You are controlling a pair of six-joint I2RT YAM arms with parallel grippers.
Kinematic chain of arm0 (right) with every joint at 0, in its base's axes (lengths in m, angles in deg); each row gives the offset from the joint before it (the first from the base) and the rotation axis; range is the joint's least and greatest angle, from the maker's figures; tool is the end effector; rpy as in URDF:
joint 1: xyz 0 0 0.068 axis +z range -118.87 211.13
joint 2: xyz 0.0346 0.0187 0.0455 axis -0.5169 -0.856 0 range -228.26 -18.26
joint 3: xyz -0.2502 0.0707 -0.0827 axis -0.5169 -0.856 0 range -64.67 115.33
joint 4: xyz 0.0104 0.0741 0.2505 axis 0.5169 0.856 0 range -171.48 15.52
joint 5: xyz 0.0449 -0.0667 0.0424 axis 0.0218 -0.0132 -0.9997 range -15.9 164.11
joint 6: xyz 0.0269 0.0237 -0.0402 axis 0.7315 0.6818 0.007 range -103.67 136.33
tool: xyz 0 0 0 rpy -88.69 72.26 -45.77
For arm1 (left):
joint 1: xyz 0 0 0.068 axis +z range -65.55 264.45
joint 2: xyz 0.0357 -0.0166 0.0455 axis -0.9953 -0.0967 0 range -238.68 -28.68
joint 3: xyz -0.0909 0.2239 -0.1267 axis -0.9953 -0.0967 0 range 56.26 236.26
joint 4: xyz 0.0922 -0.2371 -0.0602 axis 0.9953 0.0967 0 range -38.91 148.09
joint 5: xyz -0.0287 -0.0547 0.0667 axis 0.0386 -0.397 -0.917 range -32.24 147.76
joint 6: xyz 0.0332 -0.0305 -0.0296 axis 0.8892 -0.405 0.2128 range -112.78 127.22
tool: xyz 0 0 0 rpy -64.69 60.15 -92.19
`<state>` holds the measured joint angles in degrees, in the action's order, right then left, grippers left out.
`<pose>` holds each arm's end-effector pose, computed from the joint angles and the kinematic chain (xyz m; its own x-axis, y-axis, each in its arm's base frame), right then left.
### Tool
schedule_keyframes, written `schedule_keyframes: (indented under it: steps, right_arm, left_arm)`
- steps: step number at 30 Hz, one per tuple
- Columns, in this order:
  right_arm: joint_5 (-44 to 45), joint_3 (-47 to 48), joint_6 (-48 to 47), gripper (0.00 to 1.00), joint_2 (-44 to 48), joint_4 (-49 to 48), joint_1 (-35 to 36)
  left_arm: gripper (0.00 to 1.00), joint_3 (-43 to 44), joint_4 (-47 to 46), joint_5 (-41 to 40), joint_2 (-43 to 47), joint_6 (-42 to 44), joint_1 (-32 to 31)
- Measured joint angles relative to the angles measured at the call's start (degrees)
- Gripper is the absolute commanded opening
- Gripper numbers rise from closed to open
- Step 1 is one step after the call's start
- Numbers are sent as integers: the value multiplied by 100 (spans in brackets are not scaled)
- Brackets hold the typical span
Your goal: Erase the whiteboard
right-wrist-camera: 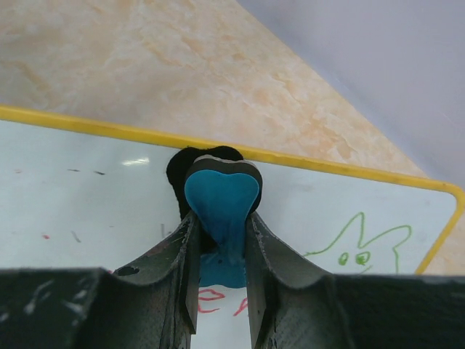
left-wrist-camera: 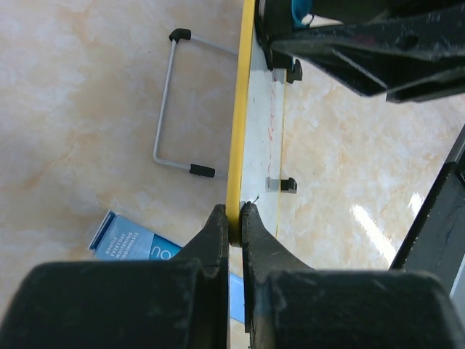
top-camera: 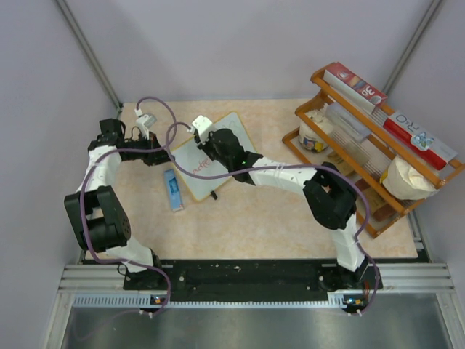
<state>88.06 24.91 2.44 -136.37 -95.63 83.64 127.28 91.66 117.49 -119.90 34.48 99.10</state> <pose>0.3071 0.3863 0.2552 0.0042 -0.3775 -0.9260 -0.6458 0.7060 -0.2907 0.3184 0.0516 0.2690 -0.6221 0.0761 -0.7792 0.6361 0.6294 -0.4463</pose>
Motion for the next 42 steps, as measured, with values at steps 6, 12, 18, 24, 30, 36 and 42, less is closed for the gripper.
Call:
schedule_keyframes:
  steps: [6,12,18,24,30,36,42]
  right_arm:
    - [111,-101,-13,0,37,-160,-302]
    - [254,-109,-52,0,37,-175,-540]
    - [293,-188,-44,0,81,-232,-514]
    - [525,-229,-48,0,105,-168,-332]
    - [597,-258,-9,0,105,70,37]
    - [531,-247,87,0,105,350,411]
    - [391,-142,219,0,72,651,669]
  left_arm:
    - [0,24,63,4,-22,35,0]
    - [0,35,116,7,-22,39,0]
    - [0,46,153,28,-22,42,0]
    - [0,46,170,66,-22,39,2]
    - [0,46,186,70,-33,31,20]
    - [0,46,188,92,-33,31,20]
    - [0,46,186,98,-33,33,20]
